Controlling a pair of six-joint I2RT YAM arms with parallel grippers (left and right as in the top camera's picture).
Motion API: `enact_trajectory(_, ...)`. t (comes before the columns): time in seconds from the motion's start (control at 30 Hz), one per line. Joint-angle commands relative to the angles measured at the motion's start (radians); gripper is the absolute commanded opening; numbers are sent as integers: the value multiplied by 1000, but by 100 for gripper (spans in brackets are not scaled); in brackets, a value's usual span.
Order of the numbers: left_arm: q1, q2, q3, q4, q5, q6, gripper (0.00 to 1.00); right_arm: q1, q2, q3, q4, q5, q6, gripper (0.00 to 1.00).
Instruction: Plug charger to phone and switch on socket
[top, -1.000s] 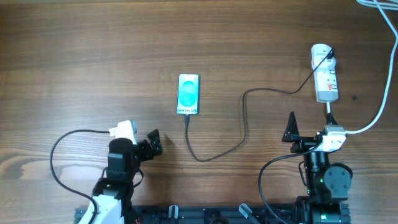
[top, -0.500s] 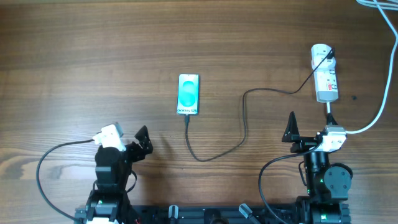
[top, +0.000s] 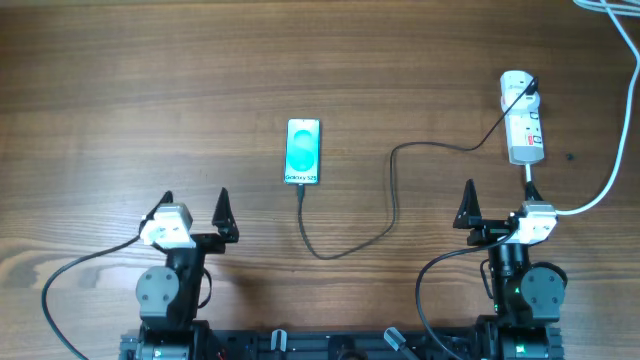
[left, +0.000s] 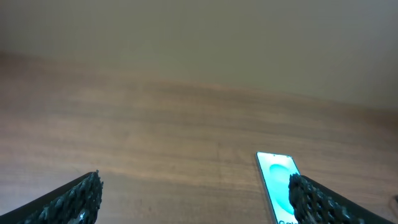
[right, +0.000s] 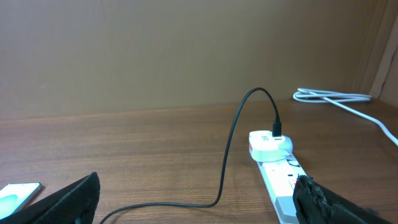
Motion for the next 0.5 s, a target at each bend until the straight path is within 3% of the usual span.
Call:
enact_trajectory(0.0,-7,-38,-3,-7,-20,89,100,6,-12,-1,6,-2,13,100)
enact_trajectory(0.47,-8,-38,-3,-5,21,116,100,6,-12,-1,6,-2,13,100)
